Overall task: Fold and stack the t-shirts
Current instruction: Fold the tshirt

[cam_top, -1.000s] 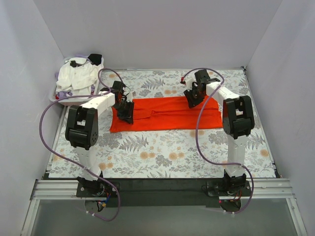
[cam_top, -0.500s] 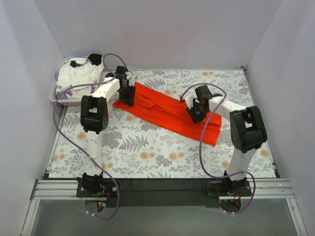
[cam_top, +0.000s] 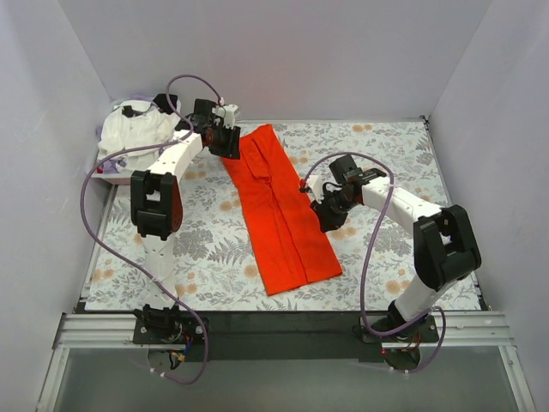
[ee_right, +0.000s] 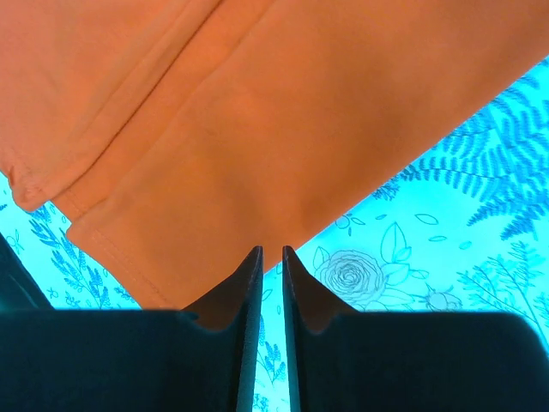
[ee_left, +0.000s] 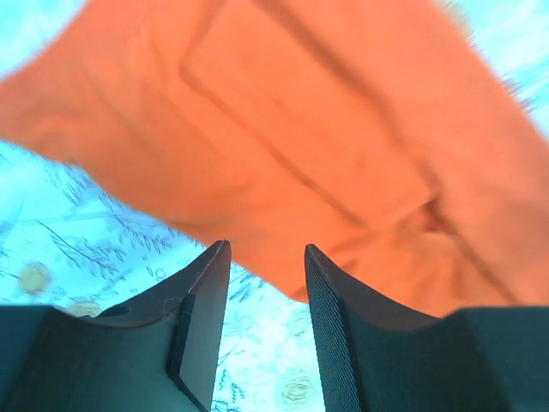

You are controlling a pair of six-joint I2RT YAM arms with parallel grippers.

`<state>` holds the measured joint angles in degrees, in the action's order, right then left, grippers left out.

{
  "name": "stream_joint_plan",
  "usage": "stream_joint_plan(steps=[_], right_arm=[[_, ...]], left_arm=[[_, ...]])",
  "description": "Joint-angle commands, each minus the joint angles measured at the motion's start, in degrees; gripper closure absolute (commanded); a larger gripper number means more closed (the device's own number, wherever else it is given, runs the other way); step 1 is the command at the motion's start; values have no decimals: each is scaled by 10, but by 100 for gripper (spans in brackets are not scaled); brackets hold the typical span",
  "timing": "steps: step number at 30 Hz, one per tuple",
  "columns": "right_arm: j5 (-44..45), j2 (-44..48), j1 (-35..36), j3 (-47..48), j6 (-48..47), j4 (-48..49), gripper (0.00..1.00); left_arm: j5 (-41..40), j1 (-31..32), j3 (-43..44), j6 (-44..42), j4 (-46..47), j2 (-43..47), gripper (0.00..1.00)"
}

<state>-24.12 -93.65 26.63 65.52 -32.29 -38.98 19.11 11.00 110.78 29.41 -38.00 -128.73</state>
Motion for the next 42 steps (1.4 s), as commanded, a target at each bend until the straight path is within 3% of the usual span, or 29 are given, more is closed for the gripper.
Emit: stream_joint_plan(steps=[1, 5, 11, 19, 21, 24, 28, 32, 35, 42], right_arm=[[-3, -31, 2, 13, -17, -6, 80], [-2, -45, 20, -1, -11, 22, 81], [14, -58, 70, -68, -8, 51, 83], [-26, -58, 177, -153, 4, 50, 86], [-37, -35, 229, -161, -13, 50, 86], [-65, -12, 252, -151, -6, 51, 83], [-62, 1, 222, -108, -11, 47, 79], [-72, 9, 146, -50, -19, 45, 76], [-56, -39, 73, 30, 12, 49, 76], [10, -193, 8, 243, 95, 54, 80]], left_arm=[[43, 4, 14, 24, -5, 57, 62], [63, 4, 1, 37, -58, 51, 64], [60, 4, -47, 50, -51, 75, 64], [40, 10, -41, 49, -78, 63, 65], [36, 18, -38, 48, -80, 56, 65], [25, 30, -29, 45, -78, 35, 65], [29, 35, 8, 47, -90, -12, 67], [35, 45, 51, 48, -103, -57, 71], [36, 50, 81, 57, -100, -88, 72], [20, 51, 174, 72, -89, -156, 74]])
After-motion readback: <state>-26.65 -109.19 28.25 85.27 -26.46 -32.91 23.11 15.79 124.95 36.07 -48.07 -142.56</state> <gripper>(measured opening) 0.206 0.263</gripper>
